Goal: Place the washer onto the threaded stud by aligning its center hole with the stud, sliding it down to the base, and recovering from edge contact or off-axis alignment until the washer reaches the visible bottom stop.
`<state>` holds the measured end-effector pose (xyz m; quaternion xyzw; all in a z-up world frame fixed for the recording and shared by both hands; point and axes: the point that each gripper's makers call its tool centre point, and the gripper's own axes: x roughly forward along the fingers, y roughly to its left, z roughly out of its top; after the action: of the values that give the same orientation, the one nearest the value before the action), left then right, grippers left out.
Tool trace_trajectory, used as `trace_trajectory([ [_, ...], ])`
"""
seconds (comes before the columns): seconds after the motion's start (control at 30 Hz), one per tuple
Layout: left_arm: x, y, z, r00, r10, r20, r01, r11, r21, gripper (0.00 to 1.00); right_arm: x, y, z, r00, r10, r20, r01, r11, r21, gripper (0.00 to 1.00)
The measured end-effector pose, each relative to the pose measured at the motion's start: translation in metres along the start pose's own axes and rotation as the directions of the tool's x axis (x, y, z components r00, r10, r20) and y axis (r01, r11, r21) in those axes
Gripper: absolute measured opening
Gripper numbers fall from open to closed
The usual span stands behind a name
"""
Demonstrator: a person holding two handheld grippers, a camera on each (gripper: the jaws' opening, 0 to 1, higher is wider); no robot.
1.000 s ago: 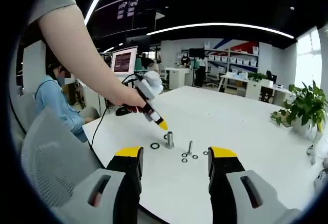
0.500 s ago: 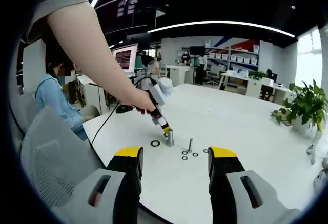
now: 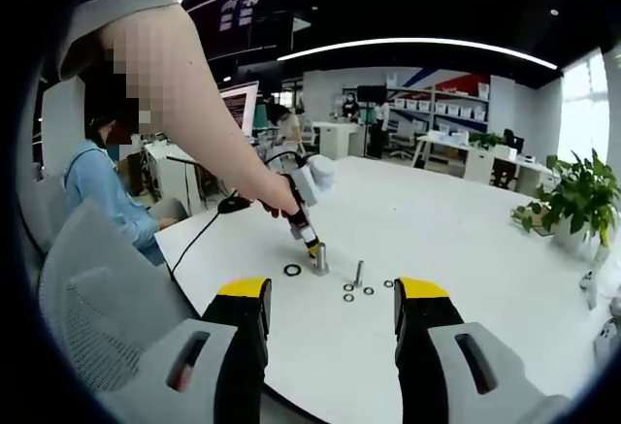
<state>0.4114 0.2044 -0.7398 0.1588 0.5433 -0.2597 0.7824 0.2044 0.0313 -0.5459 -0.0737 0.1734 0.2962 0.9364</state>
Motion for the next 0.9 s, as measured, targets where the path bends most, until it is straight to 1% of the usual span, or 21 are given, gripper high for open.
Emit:
trace_trajectory([
  [0.07, 0.0021, -0.0009, -0.0001, 1.000, -0.005, -0.003, 0.005, 1.000, -0.003, 0.26, 0.0000, 0.0002, -0.0002, 1.000, 0.000, -0.002, 0.000, 1.000, 0.001, 0.53],
  [0.1, 0.0020, 0.0009, 0.0016, 1.000, 0.003, 0.004, -0.003, 1.000, 0.008, 0.25, 0.0000, 0.0004, -0.0001, 1.000, 0.001, -0.002, -0.001, 1.000, 0.001, 0.53],
  [0.17, 0.0025, 0.0019, 0.0011, 1.000, 0.017, -0.001, -0.017, 1.000, 0.014, 0.23, -0.0001, 0.0009, -0.0001, 1.000, 0.002, -0.002, -0.002, 1.000, 0.001, 0.53],
  [0.23, 0.0023, 0.0034, -0.0003, 0.999, 0.037, -0.019, -0.035, 0.996, 0.087, 0.22, -0.0001, 0.0007, -0.0005, 1.000, 0.001, -0.005, -0.001, 1.000, 0.000, 0.53],
  [0.27, 0.0024, -0.0011, 0.0009, 1.000, 0.027, -0.011, -0.025, 0.995, 0.095, 0.21, -0.0001, 0.0006, -0.0009, 1.000, 0.001, -0.007, -0.001, 1.000, 0.003, 0.53],
  [0.3, 0.0021, -0.0002, 0.0004, 1.000, 0.029, -0.012, -0.028, 0.996, 0.088, 0.21, -0.0003, 0.0002, -0.0009, 1.000, -0.001, -0.006, 0.001, 1.000, 0.004, 0.53],
  [0.37, 0.0008, 0.0005, -0.0002, 1.000, 0.021, -0.009, -0.021, 0.999, 0.049, 0.22, -0.0003, -0.0004, -0.0004, 1.000, -0.003, -0.004, 0.003, 1.000, 0.007, 0.53],
  [0.4, 0.0014, 0.0016, 0.0005, 1.000, 0.015, -0.013, -0.014, 0.998, 0.054, 0.22, -0.0001, -0.0002, -0.0004, 1.000, -0.002, -0.004, 0.002, 1.000, 0.009, 0.53],
  [0.47, 0.0003, -0.0006, -0.0017, 0.999, 0.009, -0.038, -0.005, 0.994, 0.108, 0.22, 0.0000, 0.0001, -0.0003, 1.000, 0.000, -0.005, 0.000, 1.000, 0.006, 0.53],
  [0.67, -0.0005, -0.0023, -0.0022, 0.999, 0.005, -0.054, 0.001, 0.993, 0.114, 0.24, 0.0001, -0.0003, -0.0001, 1.000, -0.001, -0.004, 0.001, 1.000, 0.010, 0.53],
  [0.8, 0.0002, -0.0032, -0.0016, 0.996, 0.012, -0.085, -0.002, 0.992, 0.124, 0.24, 0.0002, 0.0004, -0.0011, 1.000, 0.002, -0.009, -0.002, 1.000, 0.009, 0.53],
  [0.9, 0.0008, -0.0025, -0.0004, 0.995, 0.007, -0.103, 0.008, 0.990, 0.138, 0.23, -0.0003, -0.0003, -0.0007, 1.000, -0.002, -0.004, 0.002, 1.000, 0.012, 0.53],
])
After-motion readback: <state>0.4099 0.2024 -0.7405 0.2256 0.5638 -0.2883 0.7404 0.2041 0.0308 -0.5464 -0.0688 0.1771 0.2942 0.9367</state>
